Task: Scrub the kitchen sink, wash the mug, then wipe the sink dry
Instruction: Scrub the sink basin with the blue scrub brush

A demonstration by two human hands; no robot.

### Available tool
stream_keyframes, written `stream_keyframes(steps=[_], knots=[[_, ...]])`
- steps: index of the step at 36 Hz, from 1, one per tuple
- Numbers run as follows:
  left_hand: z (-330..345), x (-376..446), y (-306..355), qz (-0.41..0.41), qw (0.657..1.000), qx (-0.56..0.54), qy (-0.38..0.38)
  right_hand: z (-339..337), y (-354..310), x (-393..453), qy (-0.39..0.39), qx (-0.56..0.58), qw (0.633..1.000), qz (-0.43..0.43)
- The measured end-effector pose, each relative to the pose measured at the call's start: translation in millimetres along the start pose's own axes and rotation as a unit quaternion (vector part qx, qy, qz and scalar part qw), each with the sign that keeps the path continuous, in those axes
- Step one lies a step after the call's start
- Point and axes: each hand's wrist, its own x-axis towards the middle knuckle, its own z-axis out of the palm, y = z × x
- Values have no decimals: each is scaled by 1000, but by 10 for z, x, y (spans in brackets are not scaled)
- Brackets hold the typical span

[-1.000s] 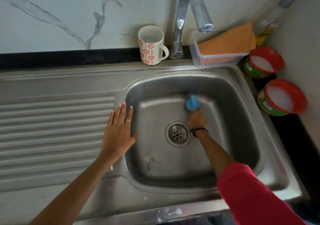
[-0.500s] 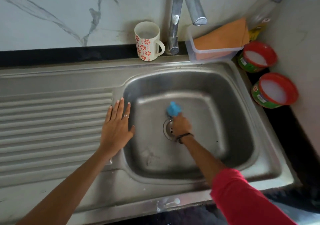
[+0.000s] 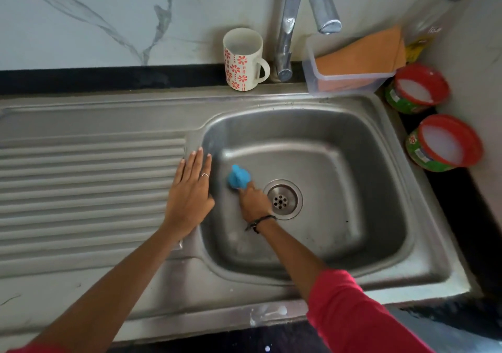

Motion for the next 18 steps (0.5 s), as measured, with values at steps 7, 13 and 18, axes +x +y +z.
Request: stream_keyframes(steps=[7,13,18], knots=[[-75,-7,23,-17,999,-27,-31,-701,1073,179,113,54,973,195],[-33,0,2,-10,1000,-16,-13,-207,259,198,35,55,993,95],[-33,-16,6,-3,1000,-25,-13,30,-330,81,-10,19,1000,-7]])
